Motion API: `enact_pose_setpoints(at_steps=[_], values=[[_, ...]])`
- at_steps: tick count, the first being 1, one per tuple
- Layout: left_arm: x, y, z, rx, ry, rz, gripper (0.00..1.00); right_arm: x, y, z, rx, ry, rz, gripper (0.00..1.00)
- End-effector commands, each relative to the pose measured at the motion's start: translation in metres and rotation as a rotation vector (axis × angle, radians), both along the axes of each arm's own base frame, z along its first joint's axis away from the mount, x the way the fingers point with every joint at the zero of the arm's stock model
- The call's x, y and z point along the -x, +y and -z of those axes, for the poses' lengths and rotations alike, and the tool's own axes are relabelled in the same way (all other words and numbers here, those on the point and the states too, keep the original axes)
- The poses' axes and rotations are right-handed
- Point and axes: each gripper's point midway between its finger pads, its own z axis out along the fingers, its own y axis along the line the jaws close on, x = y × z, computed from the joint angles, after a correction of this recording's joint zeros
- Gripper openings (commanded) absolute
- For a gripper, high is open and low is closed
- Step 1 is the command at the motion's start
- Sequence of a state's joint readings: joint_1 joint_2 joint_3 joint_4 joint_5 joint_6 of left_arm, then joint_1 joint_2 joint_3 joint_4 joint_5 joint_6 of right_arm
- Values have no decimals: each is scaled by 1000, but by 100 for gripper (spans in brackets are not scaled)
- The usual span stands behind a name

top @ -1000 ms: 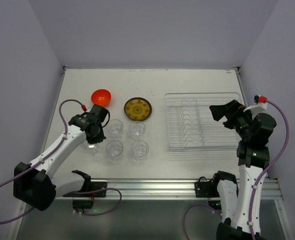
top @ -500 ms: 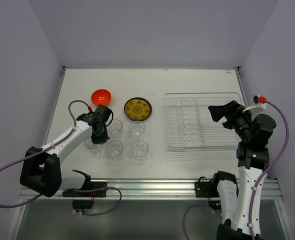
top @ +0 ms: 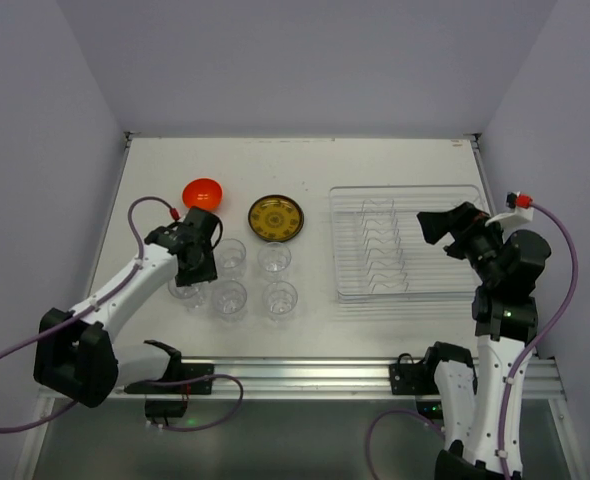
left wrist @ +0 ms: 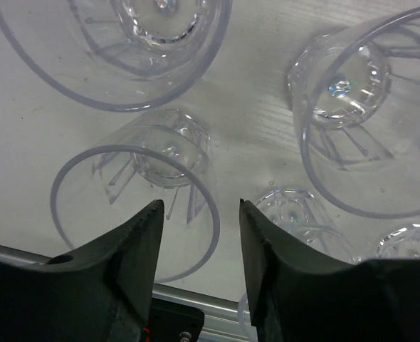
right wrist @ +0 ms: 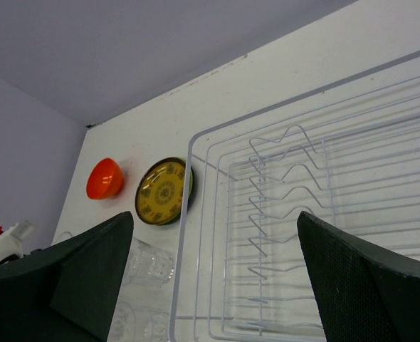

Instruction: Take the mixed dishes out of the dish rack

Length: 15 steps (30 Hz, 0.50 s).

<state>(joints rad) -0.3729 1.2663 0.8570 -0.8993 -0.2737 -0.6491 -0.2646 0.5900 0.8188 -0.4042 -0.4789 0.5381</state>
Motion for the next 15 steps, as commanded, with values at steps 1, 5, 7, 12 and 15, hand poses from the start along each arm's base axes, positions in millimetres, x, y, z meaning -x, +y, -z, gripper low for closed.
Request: enact_pose_setpoints(at_steps=[1,5,7,12,15], values=[[-14,3,-46,14,-140,3,53,-4,-9,-5,33,-14,43,99],[-21,-1,-85,51,-227,29,69,-3,-15,-3,49,-13,77,99],[-24,-1,-107,65,-304,61,78,-5,-16,-1,54,2,80,99],[-52,-2,-167,70,-589,139,98,-7,0,0,118,0,-12,99],[-73,-2,-197,39,-764,181,100,-7,9,0,242,51,-1,99]])
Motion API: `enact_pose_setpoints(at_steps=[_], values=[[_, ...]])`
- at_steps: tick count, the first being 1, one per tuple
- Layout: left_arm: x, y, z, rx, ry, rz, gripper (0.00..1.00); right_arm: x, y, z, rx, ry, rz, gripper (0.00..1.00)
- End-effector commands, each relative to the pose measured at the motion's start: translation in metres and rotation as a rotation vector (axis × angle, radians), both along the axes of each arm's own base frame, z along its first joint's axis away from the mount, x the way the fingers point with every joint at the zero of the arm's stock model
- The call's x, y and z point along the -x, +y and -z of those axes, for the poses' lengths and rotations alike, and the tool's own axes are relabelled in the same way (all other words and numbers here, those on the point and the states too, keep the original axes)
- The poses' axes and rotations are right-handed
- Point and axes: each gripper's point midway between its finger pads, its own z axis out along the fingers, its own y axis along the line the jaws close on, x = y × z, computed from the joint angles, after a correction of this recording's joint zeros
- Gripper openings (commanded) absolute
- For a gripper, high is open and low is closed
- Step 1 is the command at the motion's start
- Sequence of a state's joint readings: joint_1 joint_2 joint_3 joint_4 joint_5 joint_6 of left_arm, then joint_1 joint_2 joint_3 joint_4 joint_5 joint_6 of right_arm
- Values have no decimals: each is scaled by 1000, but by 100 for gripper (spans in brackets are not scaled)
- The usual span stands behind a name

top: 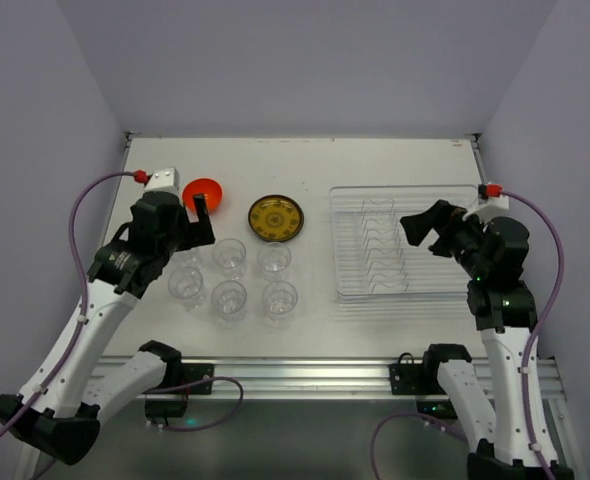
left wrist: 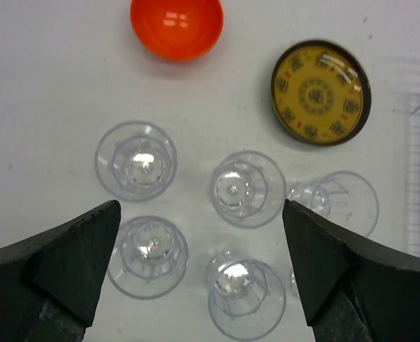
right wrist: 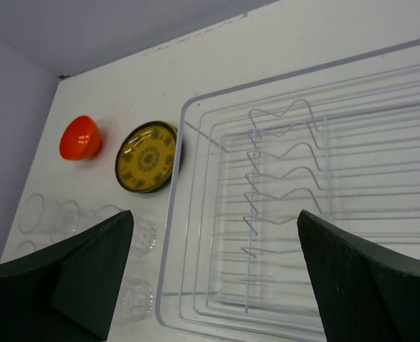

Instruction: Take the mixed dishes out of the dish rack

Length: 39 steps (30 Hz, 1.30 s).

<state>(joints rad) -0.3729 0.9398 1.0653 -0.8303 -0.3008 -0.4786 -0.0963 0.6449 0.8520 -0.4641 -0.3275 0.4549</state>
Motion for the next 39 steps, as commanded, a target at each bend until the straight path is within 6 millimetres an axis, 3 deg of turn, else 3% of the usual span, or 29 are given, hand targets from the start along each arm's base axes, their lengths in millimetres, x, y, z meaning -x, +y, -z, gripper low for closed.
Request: enact_pose_setpoints(at_steps=[1,2,5,6,7,10,13,16,20,22,28,34,39], values=[[-38,10,-53,-89,-263,5,100,2,4,-16,162,-10,8,99],[-41,12,-58,-105,-283,-3,100,3,-4,-16,190,-14,59,99],[-44,28,-75,-114,-346,-55,100,13,0,-18,264,-16,62,99],[-38,49,-84,-118,-377,-107,100,14,-15,-21,310,-11,144,99],[-36,57,-93,-117,-417,-129,100,20,-10,-31,317,-32,135,99],[-15,86,-98,-176,-441,-238,100,38,-22,-44,341,-59,168,99],[8,112,-89,-251,-409,-351,100,61,-38,-55,358,-106,205,99],[28,106,-92,-235,-417,-283,100,83,-45,-65,341,-164,203,99],[56,86,-106,-176,-479,-123,100,108,-72,-55,393,-94,284,99],[77,90,-112,-183,-467,-118,100,120,-79,-49,385,-81,303,99],[115,92,-123,-160,-529,-94,100,135,-69,-47,351,-162,220,99],[127,81,-124,-95,-537,-41,100,141,-68,-43,340,-164,205,99],[128,87,-124,-101,-546,-69,100,139,-69,-39,346,-157,209,99]])
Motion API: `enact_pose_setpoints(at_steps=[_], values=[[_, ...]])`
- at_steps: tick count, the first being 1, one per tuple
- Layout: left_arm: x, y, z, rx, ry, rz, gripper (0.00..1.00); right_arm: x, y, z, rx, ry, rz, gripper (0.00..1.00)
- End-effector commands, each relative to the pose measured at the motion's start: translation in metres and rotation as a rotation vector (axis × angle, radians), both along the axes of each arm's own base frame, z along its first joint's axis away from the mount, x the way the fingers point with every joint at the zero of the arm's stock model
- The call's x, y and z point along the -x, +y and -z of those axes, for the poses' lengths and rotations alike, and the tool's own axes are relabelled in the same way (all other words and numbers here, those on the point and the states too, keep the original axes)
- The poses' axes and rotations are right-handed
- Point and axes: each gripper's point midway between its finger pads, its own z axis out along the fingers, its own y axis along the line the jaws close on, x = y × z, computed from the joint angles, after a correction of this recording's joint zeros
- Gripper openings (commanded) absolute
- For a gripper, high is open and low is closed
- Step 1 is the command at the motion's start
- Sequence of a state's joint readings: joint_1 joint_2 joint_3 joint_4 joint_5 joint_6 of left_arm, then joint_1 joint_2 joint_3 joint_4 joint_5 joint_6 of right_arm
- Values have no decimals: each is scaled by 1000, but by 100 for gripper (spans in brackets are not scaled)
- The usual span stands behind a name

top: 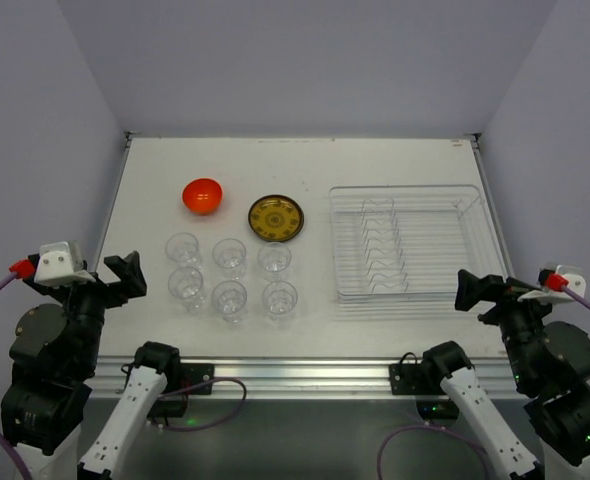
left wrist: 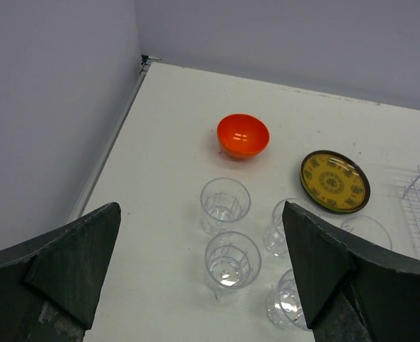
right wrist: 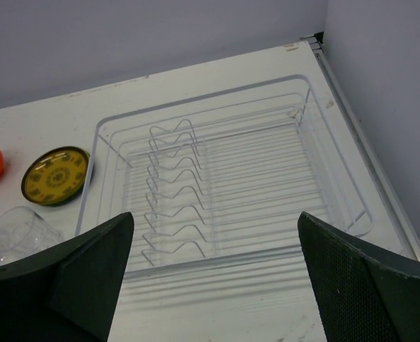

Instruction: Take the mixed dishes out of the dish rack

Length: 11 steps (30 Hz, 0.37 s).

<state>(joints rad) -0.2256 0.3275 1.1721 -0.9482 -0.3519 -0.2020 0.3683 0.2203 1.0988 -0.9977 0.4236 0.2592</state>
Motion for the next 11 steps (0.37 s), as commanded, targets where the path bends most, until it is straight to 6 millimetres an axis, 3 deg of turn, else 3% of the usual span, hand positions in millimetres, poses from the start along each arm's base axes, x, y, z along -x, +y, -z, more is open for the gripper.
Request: enact_pose_setpoints(at_steps=[1,11], values=[[2,-2,4,-6,21,16,100,0,1,5,24,15,-13,99],[5,11,2,-13,21,-50,100,-7,2,8,22,46,1,99]])
